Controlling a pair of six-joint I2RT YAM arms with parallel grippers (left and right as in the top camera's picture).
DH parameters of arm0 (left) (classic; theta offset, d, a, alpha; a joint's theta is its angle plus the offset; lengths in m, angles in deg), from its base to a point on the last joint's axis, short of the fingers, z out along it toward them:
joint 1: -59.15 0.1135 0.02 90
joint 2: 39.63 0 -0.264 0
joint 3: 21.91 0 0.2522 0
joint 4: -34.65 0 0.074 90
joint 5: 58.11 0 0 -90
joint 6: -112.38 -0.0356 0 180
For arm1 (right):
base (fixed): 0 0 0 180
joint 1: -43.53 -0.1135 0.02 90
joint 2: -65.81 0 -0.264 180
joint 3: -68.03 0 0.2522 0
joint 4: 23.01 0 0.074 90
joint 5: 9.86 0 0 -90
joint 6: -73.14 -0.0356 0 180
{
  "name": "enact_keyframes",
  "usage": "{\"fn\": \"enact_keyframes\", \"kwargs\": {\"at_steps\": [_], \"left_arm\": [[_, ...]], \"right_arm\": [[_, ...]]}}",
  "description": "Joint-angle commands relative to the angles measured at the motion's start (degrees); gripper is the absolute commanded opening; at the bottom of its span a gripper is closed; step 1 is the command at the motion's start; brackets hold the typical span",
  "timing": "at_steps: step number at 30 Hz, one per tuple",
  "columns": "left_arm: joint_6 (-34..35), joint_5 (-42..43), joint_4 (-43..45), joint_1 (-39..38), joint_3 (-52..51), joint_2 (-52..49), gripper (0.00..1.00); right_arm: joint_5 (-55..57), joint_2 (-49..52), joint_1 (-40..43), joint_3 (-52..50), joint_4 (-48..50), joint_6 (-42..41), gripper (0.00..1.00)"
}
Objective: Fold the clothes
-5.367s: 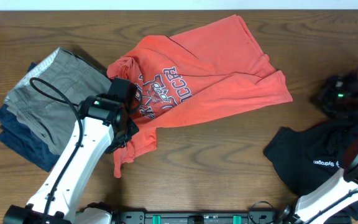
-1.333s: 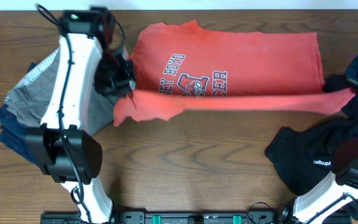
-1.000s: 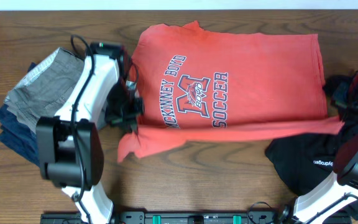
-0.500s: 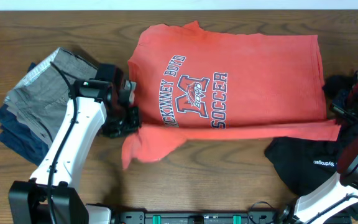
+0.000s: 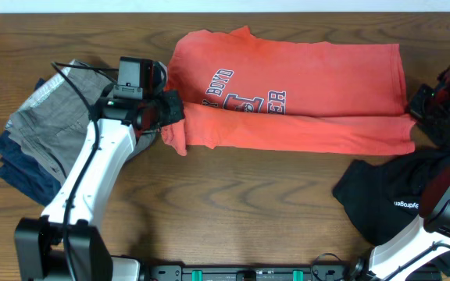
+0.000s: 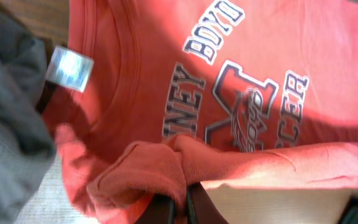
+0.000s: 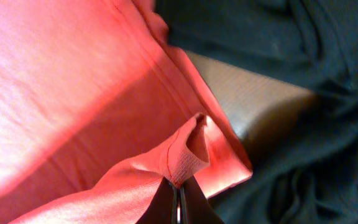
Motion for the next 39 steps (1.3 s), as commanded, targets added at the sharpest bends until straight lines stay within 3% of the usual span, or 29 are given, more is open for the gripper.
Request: {"fn": "enact_keyframes", "kwargs": {"at_steps": [1, 17, 19, 21, 24, 26, 33, 36, 39], "left_arm": [[1.11, -1.84, 2.40, 0.04, 0.09, -3.21, 0.06], [1.09, -1.81, 15.34, 0.04, 0.09, -10.80, 0.12], [1.09, -1.81, 17.79, 0.02, 0.09, -10.82, 0.22], [1.07, -1.84, 19.89, 0.02, 0.09, -10.82, 0.36], [1.07, -3.61, 20.85, 0.04, 0.09, -10.80, 0.41], [1.09, -3.69, 19.87, 0.02, 0.09, -10.80, 0.43], [0.98, -3.74, 6.93, 0.04, 0.09, -10.80, 0.44], [-1.57, -6.56, 1.99, 0.02, 0.09, -10.82, 0.44], [-1.55, -11.52, -0.48, 0.37, 0.09, -10.80, 0.44]], "right_arm": [[-0.42, -1.53, -0.90, -0.02, 1.70, 0.39, 0.01], [-0.42, -1.53, -1.33, -3.65, 11.39, 0.39, 0.05], [-0.42, -1.53, -1.49, -3.65, 11.82, 0.42, 0.06], [-0.44, -1.53, -1.57, -3.65, 12.22, 0.39, 0.14], [-0.42, -1.53, -1.62, -3.65, 12.20, 0.42, 0.22], [-0.42, -1.53, -1.62, -3.65, 11.58, 0.46, 0.29], [2.71, -1.53, -1.44, -3.65, 2.54, 1.46, 0.31], [5.01, -1.53, -1.33, -3.67, -3.28, 1.22, 0.18], [5.75, -1.53, -1.33, -4.13, -7.17, -0.02, 0.16]]}}
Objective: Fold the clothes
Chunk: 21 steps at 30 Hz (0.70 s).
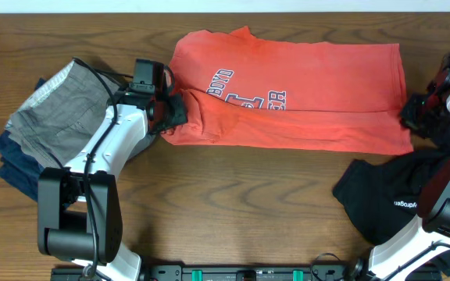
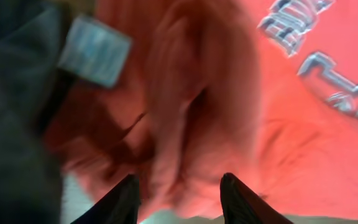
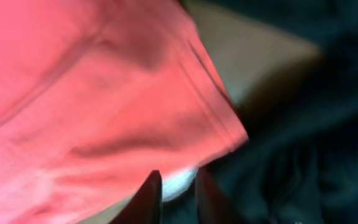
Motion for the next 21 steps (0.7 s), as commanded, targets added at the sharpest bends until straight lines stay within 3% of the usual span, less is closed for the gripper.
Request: {"fn": "enact_keyframes", "kwargs": {"at_steps": [1, 10, 21], "left_arm": [[-1.64, -5.70, -1.66, 0.61, 0.20, 0.11, 0.44], [-2.78, -7.06, -5.73, 4.79, -0.17, 0.52, 0.43], [-4.20, -7.61, 1.99, 23.37, -1.20, 0.50, 0.44]], "right_arm": [[1.86, -1.51, 0.00, -0.61, -1.77, -0.59, 0.15], [-0.42, -1.51, 0.00, -1.77, -3.17, 1.40, 0.15], [-1.60, -1.51, 0.00, -1.77, -4.79, 1.36, 0.14]]}}
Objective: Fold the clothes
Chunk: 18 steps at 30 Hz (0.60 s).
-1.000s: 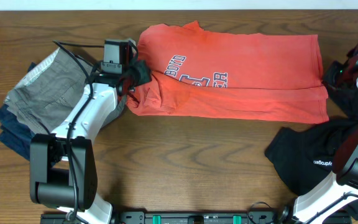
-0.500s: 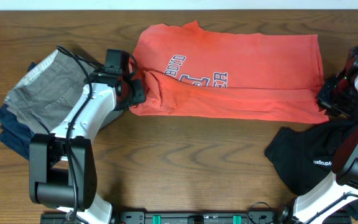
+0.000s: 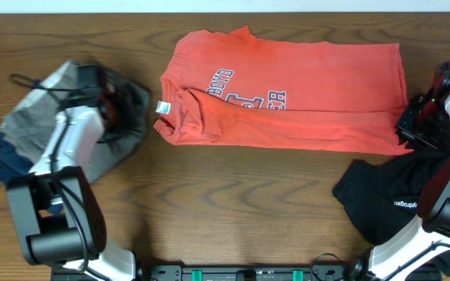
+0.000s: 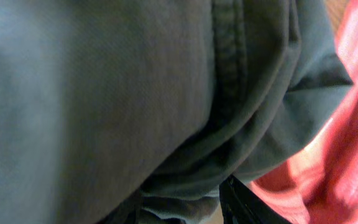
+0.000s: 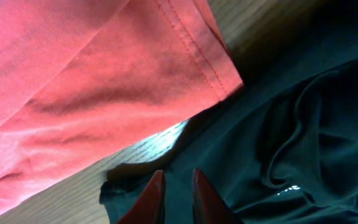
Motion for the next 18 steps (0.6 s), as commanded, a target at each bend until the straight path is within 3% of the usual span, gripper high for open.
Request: {"fn": "enact_keyframes", "kwargs": {"at_steps": [1, 6, 14, 18], "left_arm": [[-1.64, -3.04, 3.08, 4.85, -0.33, 0.50, 0.46], [-1.66, -1.86, 6.23, 8.04, -0.31, 0.50, 0.49], [-3.72, 26.10, 5.75, 4.70, 0.74, 2.62, 0.50], [-8.35, 26.93, 2.49, -2.01, 0.74, 3.34, 0.55]], "right_arm": [[-1.14, -1.51, 0.00, -0.37, -0.46, 0.68, 0.13], [-1.27, -1.51, 0.00, -0.37, -1.16, 0.68, 0.13], [-1.25, -1.51, 0.00, -0.37, -1.73, 0.68, 0.16], [-1.25, -1.51, 0.00, -0.37, -1.64, 0.68, 0.17]]}}
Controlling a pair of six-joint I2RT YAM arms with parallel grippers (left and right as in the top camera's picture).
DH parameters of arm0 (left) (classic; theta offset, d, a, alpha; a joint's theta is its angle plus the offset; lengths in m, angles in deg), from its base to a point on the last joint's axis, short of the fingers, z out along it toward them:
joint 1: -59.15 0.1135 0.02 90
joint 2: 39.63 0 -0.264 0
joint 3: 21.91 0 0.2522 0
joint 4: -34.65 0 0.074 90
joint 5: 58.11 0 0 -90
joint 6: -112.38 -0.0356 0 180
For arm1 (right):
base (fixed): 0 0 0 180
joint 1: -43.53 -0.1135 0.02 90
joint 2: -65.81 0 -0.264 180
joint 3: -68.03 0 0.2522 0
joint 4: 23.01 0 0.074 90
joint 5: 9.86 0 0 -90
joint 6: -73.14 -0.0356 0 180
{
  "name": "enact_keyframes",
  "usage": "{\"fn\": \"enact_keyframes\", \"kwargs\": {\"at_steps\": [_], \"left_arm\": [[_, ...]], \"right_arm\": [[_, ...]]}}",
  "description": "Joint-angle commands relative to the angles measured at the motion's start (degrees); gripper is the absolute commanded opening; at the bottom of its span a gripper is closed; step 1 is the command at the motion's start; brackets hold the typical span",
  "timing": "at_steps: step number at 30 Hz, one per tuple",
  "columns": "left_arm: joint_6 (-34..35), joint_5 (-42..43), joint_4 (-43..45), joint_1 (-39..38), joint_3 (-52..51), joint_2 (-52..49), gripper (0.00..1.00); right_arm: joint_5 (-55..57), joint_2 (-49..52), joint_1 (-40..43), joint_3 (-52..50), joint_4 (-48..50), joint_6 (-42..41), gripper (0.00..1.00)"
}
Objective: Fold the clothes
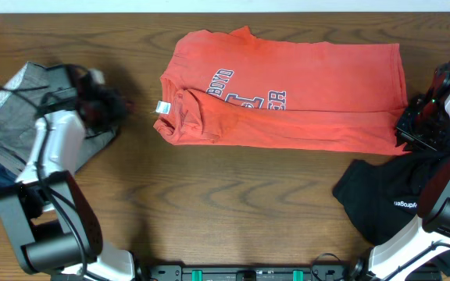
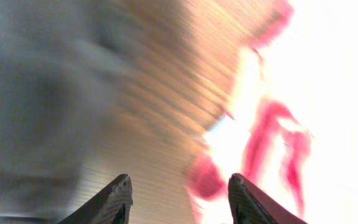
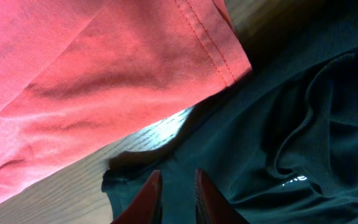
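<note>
A red t-shirt (image 1: 287,94) with printed letters lies folded lengthwise at the table's far middle, its white tag at the left end. My left gripper (image 1: 104,105) is left of the shirt, by the grey pile. In its blurred wrist view the left gripper (image 2: 180,193) is wide open over bare wood, holding nothing. My right gripper (image 1: 414,129) sits at the shirt's right hem corner (image 3: 229,68). In its wrist view the right gripper (image 3: 175,190) stands narrowly open over black cloth.
A pile of grey and blue clothes (image 1: 18,113) lies at the far left, partly under the left arm. A black garment (image 1: 397,199) is heaped at the right front, reaching under the right gripper. The brown wooden table (image 1: 225,203) shows in front of the shirt.
My left gripper has swung off the grey cloth and now looks at wood and the red shirt, jaws wider. The grey pile lies farther left. The right gripper has barely shifted.
At first both grippers were shut on the red shirt, left at the collar end and right at the hem corner. Then both stood open and the shirt lay folded. After that the left gripper was over the grey pile, and it now faces the shirt.
</note>
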Motion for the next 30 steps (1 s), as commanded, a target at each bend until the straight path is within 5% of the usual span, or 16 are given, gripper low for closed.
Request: {"fn": "enact_keyframes", "kwargs": {"at_steps": [1, 5, 14, 17, 19, 30], "left_arm": [[-5.20, 3.13, -2.23, -6.03, 0.68, 1.42, 0.55], [-5.25, -9.03, -3.56, -12.98, 0.63, -0.57, 0.55], [-4.96, -9.31, 1.49, -17.90, 0.63, -8.26, 0.54], [-5.03, -9.35, 3.26, -17.88, 0.63, -9.86, 0.38], [-4.98, -10.45, 4.94, -17.86, 0.66, -9.99, 0.06], [-1.27, -24.74, 9.31, -17.79, 2.43, -7.34, 0.14]], "right_arm": [[-0.22, -1.51, 0.00, -0.35, -0.04, 0.50, 0.17], [-0.22, -1.51, 0.00, -0.35, -0.13, 0.52, 0.17], [-0.22, -1.51, 0.00, -0.35, -0.28, 0.52, 0.16], [-0.20, -1.51, 0.02, -0.35, -0.31, 0.52, 0.16], [-0.22, -1.51, 0.02, -0.35, -0.28, 0.50, 0.16], [-0.22, -1.51, 0.02, -0.35, 0.28, 0.07, 0.16]]}}
